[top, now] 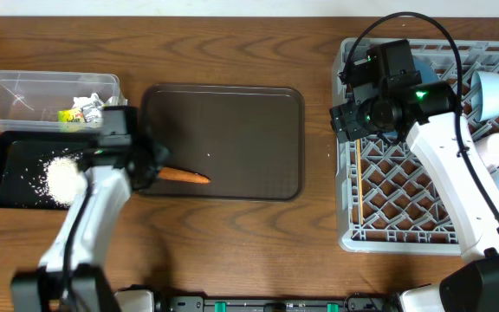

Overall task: Sort waste into correct bins and load items into the dishwasher rack
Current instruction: 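Lift the carrot with the left gripper and carry it left over the black tray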

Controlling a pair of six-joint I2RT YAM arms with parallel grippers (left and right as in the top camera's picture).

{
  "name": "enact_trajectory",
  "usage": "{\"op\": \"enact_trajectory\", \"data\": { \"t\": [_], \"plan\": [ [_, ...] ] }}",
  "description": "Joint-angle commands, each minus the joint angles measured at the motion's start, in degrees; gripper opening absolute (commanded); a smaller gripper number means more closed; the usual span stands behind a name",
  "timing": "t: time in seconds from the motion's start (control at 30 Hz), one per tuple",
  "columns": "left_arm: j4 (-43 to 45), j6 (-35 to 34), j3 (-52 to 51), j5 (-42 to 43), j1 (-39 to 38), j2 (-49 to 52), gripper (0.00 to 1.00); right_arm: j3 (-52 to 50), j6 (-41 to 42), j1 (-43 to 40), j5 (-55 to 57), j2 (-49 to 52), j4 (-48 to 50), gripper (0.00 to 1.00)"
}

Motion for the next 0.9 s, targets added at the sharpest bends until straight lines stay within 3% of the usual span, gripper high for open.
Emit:
{"op": "enact_trajectory", "data": {
  "t": [0.0,0.13,0.37,0.53,0.87],
  "plan": [
    [0.31,-4.57,0.11,0.17,-2.38,5.18,0.51,-0.15,0.72,0.07,0.44,0.02,-0.02,0.79],
    [0.83,-8.13,0.11,0.20,-4.13,10.80,0.51,-0.15,0.72,0.07,0.44,0.02,-0.02,0.79],
    [5.62,-8.13,0.11,0.22,-4.37,16.65,0.51,-0.15,0.70,0.07,0.44,0.02,-0.02,0.79],
    [5.53,-8.07,0.13,0.20,-4.31,16.72,0.30,-0.15,0.72,0.07,0.63,0.02,-0.04,0.79],
    [3.93,-1.70,0.13,1.44,0.11,7.85,0.21,-0.15,0.70,0.07,0.63,0.02,-0.07,0.79]
  ]
}}
